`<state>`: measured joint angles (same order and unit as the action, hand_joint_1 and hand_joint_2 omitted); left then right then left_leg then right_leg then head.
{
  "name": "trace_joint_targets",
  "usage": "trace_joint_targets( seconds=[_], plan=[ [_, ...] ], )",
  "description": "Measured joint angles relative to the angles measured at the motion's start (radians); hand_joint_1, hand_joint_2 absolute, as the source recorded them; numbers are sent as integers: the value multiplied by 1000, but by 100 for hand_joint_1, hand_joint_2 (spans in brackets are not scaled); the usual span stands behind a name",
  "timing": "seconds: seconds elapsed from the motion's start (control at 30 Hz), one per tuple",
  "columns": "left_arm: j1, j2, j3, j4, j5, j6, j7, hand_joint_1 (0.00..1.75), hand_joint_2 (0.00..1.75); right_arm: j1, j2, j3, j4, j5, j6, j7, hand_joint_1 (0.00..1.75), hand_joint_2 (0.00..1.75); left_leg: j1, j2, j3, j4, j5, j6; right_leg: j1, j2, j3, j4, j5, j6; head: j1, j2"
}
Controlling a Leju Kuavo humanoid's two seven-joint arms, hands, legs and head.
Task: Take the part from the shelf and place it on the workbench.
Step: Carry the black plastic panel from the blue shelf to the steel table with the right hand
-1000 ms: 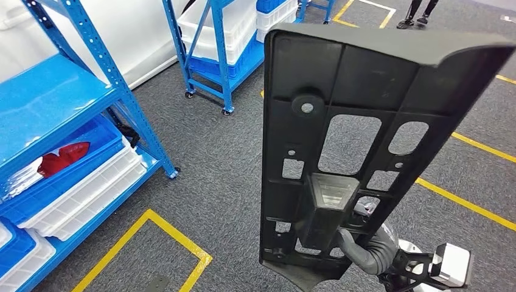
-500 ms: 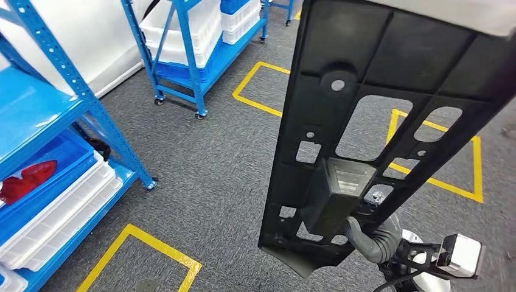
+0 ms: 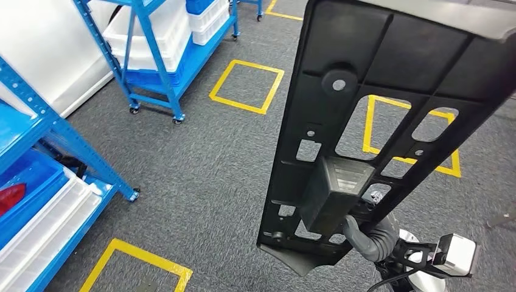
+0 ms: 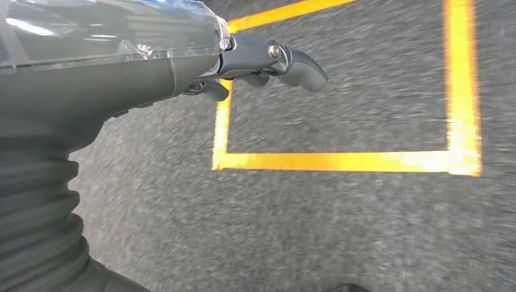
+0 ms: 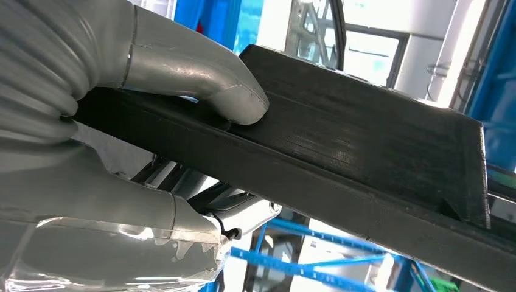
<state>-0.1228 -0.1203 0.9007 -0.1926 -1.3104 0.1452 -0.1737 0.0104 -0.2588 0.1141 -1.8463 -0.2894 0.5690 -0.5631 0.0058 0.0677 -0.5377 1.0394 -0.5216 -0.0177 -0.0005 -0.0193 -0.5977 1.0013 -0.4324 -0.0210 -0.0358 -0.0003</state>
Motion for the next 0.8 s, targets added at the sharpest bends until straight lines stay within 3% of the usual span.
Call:
trace_joint_targets(
  seconds=[0.07, 0.1, 0.13, 0.17, 0.23, 0.3, 0.37, 0.43, 0.5, 0.57, 0.63, 0.67, 0.7, 0.73, 0.8],
  plan=[
    [2, 4, 0, 0, 0, 1, -5, 0, 175, 10, 7, -2, 0, 0, -6, -11, 169, 175, 2, -46, -55, 122, -64, -3, -3, 20, 4, -4, 2, -8, 0, 0],
    [4, 4, 0, 0, 0, 1, -6, 0, 175, 17, 11, -4, 0, 0, -9, -15, 169, 175, 2, -57, -90, 193, -92, -4, -2, 31, 4, -4, 2, -10, 0, 0],
    [6, 6, 0, 0, 1, 1, -6, 0, 175, 25, 14, -5, 0, 1, -11, -18, 169, 175, 3, -61, -118, 243, -103, -6, -2, 44, 4, -3, 1, -10, 0, 0],
    [7, 7, 0, 0, 1, 1, -5, 0, 175, 32, 17, -8, 0, 2, -13, -20, 169, 175, 4, -62, -129, 255, -93, -7, -2, 57, 5, -2, 0, -10, 0, 0],
    [8, 11, 1, 0, 1, 0, -2, 0, 175, 40, 21, -12, 0, 3, -14, -21, 169, 175, 8, -72, -97, 160, -17, -7, -4, 84, 9, 3, -4, -5, 0, 0],
    [9, 14, 1, 0, 2, -2, 1, 0, 175, 41, 24, -14, 0, 5, -13, -22, 169, 175, 13, -108, -43, 29, 43, -5, -5, 109, 8, 14, -10, 3, 0, 0],
    [11, 15, 3, 0, 5, -2, 3, 0, 175, 43, 25, -16, 0, 6, -10, -25, 169, 175, 14, -129, -23, -18, 49, 1, -5, 129, 0, 20, -12, 15, 0, 0],
    [13, 16, 6, 0, 10, -1, 3, 0, 175, 46, 25, -20, 2, 4, -5, -30, 169, 175, 12, -113, -21, -23, 52, 14, -8, 143, -6, 19, -9, 28, 0, 0],
    [14, 17, 9, 0, 14, 2, 1, 0, 175, 46, 24, -26, 4, -1, 1, -35, 169, 175, 13, -93, -18, -32, 58, 28, -8, 113, -21, 49, -28, 38, 0, 0],
    [19, 19, 10, 0, 17, 5, 0, 0, 175, 43, 24, -32, 9, -3, 3, -37, 169, 175, 12, -71, -16, -37, 59, 37, -7, 55, -73, 157, -86, 45, 0, 0],
    [24, 20, 12, 0, 18, 7, 0, 0, 175, 43, 25, -35, 16, -3, 3, -38, 169, 175, 7, -48, -16, -37, 57, 41, -12, 29, -140, 290, -140, 52, 0, 0],
    [26, 21, 12, 0, 18, 7, 1, 0, 175, 44, 25, -37, 19, -3, 2, -38, 169, 175, 6, -36, -16, -37, 56, 41, -15, 25, -155, 321, -144, 54, 0, 0],
    [27, 21, 12, 0, 18, 7, 1, 0, 175, 45, 25, -39, 22, -4, 3, -38, 169, 175, 5, -26, -15, -37, 55, 40, -16, 23, -148, 309, -129, 54, 0, 0],
    [27, 21, 12, 0, 18, 7, 2, 0, 175, 45, 24, -43, 24, -4, 3, -38, 169, 175, 5, -16, -13, -37, 53, 39, -16, 17, -119, 252, -97, 53, 0, 0],
    [26, 21, 12, 0, 16, 7, 4, 0, 175, 46, 18, -54, 26, -9, 4, -41, 169, 175, 2, 0, -7, -36, 47, 32, -11, -20, -35, 97, -37, 45, 0, 0]
  ],
)
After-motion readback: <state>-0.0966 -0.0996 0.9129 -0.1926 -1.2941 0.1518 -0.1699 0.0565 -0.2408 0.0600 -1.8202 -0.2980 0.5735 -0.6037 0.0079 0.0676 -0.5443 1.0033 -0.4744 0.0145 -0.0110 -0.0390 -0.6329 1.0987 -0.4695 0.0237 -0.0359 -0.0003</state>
